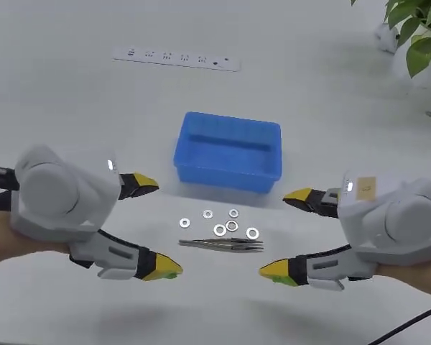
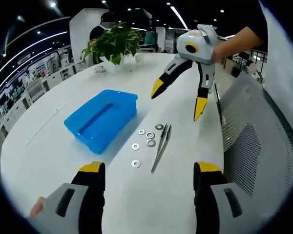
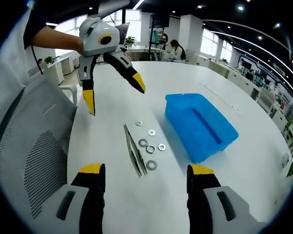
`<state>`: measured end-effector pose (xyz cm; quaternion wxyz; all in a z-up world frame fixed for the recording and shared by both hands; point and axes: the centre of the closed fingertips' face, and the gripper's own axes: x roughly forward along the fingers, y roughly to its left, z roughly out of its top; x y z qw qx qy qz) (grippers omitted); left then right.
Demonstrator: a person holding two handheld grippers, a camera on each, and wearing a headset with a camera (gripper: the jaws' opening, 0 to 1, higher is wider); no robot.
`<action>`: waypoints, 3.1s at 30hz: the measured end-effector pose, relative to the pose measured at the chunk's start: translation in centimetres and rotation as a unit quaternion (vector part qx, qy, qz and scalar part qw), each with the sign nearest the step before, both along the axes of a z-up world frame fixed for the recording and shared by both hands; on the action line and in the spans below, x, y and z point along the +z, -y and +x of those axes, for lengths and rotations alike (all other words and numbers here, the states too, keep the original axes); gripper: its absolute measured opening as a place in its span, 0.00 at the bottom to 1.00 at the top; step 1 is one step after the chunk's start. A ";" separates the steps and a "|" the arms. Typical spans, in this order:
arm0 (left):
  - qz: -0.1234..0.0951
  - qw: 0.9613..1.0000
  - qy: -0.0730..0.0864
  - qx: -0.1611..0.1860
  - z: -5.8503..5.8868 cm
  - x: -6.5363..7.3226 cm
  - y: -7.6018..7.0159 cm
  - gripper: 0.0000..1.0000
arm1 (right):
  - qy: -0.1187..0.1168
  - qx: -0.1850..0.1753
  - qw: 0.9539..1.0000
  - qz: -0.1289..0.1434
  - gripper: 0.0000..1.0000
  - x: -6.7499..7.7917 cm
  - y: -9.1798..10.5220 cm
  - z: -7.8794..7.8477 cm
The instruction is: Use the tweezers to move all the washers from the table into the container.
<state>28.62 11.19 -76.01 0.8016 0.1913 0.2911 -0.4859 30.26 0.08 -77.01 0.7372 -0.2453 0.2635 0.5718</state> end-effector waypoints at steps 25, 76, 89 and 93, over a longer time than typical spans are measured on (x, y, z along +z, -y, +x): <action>0.018 0.999 -0.031 -0.032 0.3 -3.5 2.6 0.52 | -0.021 0.064 0.998 -0.021 0.36 -1.9 -3.7 -1.3; 0.101 0.986 -0.005 -0.135 -0.2 -5.5 3.6 0.07 | 0.025 0.155 0.984 -0.089 0.07 -4.0 -5.0 -1.9; 0.101 0.989 -0.011 -0.110 -0.7 -4.2 2.2 0.06 | 0.055 0.163 0.983 -0.058 0.07 -1.9 -5.8 -2.3; 0.088 0.990 -0.002 -0.111 -1.2 -2.5 2.3 0.06 | 0.066 0.165 0.982 -0.056 0.07 -1.6 -5.8 -2.4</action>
